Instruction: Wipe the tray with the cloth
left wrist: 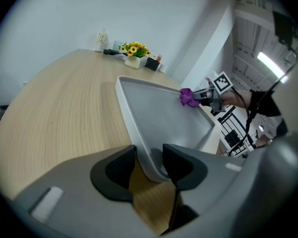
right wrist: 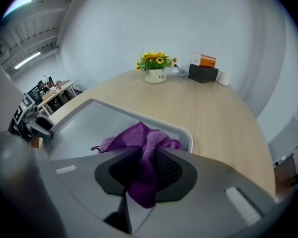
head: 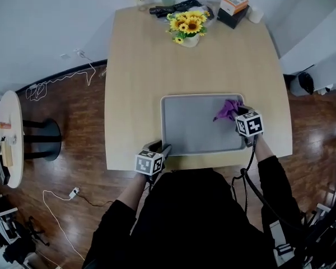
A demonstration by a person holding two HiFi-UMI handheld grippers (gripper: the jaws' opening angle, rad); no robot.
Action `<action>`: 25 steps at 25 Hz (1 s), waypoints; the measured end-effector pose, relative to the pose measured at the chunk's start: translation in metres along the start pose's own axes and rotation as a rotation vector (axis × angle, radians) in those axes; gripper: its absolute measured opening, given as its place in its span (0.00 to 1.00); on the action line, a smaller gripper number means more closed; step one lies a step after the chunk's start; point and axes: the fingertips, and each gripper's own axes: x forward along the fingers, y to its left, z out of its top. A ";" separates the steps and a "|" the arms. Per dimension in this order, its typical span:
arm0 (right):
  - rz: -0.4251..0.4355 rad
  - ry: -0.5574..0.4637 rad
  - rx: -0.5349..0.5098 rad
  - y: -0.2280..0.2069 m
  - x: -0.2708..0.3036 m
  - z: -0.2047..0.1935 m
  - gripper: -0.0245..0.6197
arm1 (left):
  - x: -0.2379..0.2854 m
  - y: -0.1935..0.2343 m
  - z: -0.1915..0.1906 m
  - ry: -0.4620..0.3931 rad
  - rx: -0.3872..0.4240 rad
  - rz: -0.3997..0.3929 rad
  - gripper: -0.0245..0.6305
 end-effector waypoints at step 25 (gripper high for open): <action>0.325 0.135 -0.284 0.132 -0.049 -0.085 0.15 | 0.000 0.002 0.000 -0.038 -0.078 0.024 0.29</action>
